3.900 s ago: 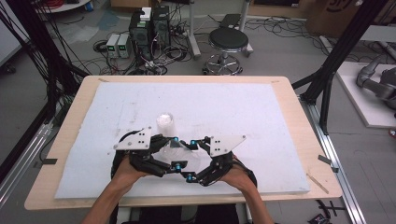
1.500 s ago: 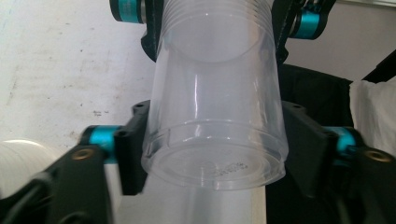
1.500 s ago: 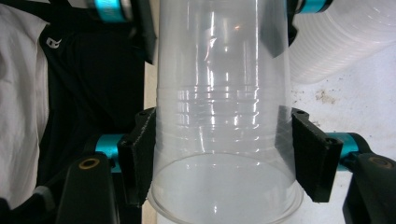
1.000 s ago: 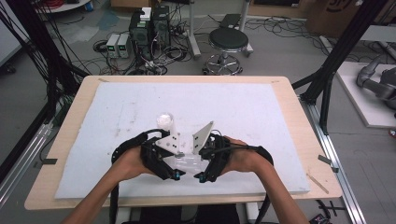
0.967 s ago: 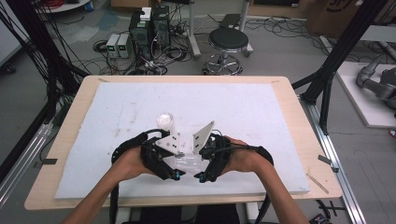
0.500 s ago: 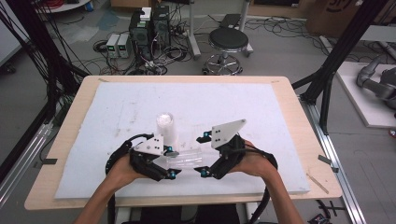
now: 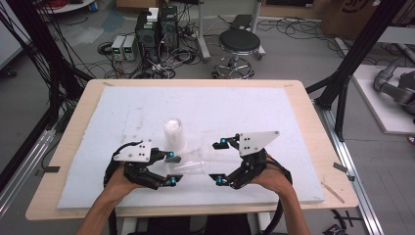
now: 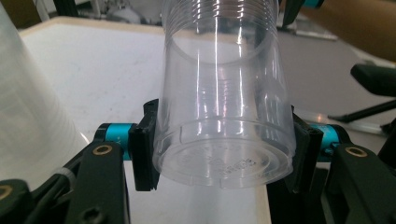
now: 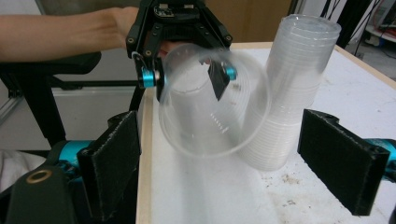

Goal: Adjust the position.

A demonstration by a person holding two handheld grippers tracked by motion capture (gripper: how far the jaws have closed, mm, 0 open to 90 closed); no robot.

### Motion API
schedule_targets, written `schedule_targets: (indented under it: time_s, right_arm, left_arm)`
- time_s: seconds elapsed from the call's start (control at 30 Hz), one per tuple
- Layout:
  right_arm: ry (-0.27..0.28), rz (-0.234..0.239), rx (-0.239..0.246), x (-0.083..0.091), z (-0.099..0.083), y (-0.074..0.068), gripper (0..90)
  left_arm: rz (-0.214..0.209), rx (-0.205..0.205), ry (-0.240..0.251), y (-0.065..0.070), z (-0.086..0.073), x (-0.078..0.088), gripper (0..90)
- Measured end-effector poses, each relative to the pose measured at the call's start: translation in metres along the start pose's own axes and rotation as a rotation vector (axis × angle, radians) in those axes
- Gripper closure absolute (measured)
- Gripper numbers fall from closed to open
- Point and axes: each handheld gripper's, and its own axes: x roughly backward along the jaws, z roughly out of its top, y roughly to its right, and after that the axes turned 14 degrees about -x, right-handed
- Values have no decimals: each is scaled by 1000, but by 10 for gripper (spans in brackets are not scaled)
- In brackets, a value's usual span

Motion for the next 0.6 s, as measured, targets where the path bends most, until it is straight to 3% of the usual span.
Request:
schedule_targets:
  time_s: [0.13, 0.6]
  right_arm:
    - [40, 4, -18, 1, -7, 1, 136]
    - [87, 36, -66, -3, -22, 9, 136]
  left_arm:
    - [4, 3, 37, 0, -1, 3, 415]
    - [12, -17, 88, 2, 1, 0, 415]
